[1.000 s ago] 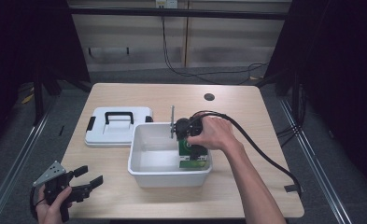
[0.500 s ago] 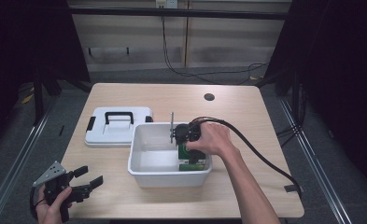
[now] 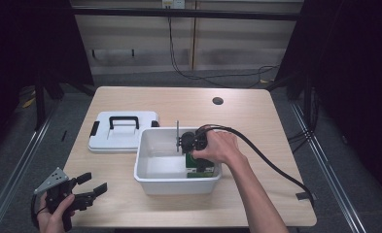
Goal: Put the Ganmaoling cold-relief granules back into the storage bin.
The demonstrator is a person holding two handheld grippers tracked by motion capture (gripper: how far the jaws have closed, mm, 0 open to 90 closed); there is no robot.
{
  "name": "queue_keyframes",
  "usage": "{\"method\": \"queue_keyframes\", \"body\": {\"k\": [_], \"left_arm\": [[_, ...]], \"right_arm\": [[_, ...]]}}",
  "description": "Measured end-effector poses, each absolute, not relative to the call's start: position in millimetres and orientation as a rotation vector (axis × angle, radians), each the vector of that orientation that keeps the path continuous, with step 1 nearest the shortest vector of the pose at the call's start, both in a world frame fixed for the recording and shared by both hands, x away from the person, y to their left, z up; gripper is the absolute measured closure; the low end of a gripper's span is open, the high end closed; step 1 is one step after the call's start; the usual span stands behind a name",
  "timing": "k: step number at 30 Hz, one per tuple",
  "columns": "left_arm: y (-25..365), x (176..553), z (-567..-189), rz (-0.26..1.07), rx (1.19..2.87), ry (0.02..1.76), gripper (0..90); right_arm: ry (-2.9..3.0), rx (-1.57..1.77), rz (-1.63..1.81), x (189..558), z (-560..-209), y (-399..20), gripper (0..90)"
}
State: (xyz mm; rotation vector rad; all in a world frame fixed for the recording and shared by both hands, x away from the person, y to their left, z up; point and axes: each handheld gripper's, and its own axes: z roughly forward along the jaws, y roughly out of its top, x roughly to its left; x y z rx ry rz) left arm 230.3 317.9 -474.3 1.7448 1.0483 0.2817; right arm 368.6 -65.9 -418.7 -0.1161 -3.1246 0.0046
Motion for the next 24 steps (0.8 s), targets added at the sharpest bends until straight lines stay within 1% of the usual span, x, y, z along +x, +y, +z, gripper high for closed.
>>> {"method": "queue_keyframes", "body": {"k": [13,18,24], "left_arm": [[318.4,230.5,-474.1,0.28,1.743,1.047,15.9],[318.1,230.4,-474.2,0.279,1.745,1.047,15.9],[318.2,230.4,-474.0,0.28,1.745,1.048,15.9]], "right_arm": [[-3.107,-0.162,-0.022,370.3,-412.4,-71.5,11.9],[-3.095,-0.18,-0.083,371.7,-403.2,-76.5,9.6],[-3.103,-0.188,-0.12,371.5,-396.0,-80.7,9.7]]}}
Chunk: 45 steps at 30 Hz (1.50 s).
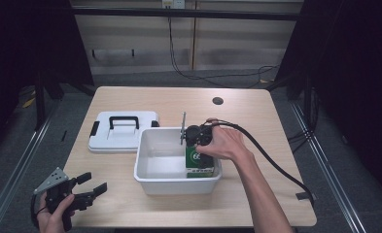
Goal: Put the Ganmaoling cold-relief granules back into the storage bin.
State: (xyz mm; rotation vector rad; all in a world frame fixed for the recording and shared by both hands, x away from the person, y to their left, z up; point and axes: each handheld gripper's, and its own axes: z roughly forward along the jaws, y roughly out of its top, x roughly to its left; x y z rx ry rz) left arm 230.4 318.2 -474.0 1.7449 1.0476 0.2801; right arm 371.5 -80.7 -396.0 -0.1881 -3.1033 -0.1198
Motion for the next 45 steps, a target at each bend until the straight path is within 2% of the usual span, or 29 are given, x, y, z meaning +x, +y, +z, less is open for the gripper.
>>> {"method": "queue_keyframes", "body": {"k": [32,45], "left_arm": [[317.5,231.7,-474.2,0.282,1.742,1.056,16.0],[317.4,232.4,-474.3,0.283,1.742,1.055,15.9]], "right_arm": [[-3.093,-0.468,-0.87,351.9,-351.8,-133.6,14.4],[-3.078,-0.578,-1.007,341.8,-349.2,-160.5,15.1]]}}
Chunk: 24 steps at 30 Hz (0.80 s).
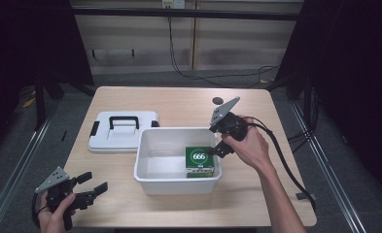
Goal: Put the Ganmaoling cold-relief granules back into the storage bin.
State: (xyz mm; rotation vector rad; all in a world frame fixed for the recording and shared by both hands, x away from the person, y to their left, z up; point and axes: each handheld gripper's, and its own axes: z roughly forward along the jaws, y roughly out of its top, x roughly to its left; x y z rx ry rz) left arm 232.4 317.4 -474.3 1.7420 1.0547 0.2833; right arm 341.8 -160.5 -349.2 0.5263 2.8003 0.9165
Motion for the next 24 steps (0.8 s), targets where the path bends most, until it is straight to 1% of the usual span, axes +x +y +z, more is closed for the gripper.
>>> {"method": "queue_keyframes", "body": {"k": [9,12,24], "left_arm": [[318.4,231.7,-473.8,0.289,1.745,1.047,15.9],[318.2,231.5,-473.6,0.29,1.743,1.049,15.9],[319.2,230.8,-473.0,0.296,1.734,1.062,15.9]], "right_arm": [[2.695,0.587,1.02,325.9,-344.0,-182.9,15.0],[2.7,0.629,1.064,321.0,-343.5,-192.9,16.2],[2.553,0.766,1.141,293.4,-356.5,-232.0,15.7]]}}
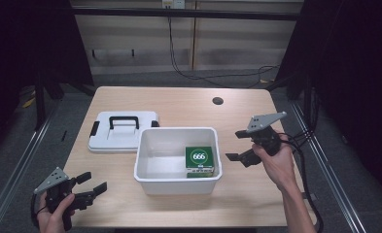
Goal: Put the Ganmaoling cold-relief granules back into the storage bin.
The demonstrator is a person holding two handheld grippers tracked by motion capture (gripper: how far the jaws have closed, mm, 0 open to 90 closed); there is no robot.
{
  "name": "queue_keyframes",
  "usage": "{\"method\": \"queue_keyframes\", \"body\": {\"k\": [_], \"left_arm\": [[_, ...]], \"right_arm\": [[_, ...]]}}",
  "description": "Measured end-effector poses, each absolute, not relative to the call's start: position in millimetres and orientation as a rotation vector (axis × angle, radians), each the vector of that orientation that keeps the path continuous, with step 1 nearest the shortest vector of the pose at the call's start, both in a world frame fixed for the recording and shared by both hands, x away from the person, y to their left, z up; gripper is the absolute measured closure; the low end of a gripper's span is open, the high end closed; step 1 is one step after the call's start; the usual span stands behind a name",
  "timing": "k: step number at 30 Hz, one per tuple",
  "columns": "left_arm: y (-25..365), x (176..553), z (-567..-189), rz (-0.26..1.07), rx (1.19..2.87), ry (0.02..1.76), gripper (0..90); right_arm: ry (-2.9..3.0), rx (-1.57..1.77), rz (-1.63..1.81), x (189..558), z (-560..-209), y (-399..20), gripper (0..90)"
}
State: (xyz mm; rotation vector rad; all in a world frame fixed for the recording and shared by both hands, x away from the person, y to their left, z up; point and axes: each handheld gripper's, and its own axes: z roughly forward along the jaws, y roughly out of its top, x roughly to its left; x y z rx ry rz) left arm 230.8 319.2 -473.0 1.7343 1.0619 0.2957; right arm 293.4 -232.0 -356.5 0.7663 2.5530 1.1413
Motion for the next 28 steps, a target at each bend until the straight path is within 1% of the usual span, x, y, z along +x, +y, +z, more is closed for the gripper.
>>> {"method": "queue_keyframes", "body": {"k": [5,13,19,22,28], "left_arm": [[320.6,230.3,-472.7,0.302,1.734,1.061,15.9],[319.7,231.4,-472.6,0.299,1.732,1.065,15.9],[319.9,231.5,-472.9,0.294,1.728,1.063,15.9],[319.6,230.6,-471.4,0.308,1.714,1.044,15.8],[318.3,232.3,-472.9,0.292,1.734,1.051,15.9]], "right_arm": [[2.527,0.806,1.14,282.9,-375.3,-245.2,16.3],[2.475,0.879,1.183,263.7,-392.2,-269.3,17.0],[2.459,0.937,1.134,254.2,-414.7,-285.1,14.6],[2.452,0.956,1.136,250.9,-423.5,-292.2,14.6],[2.422,1.011,1.138,249.6,-437.2,-301.1,13.6]]}}
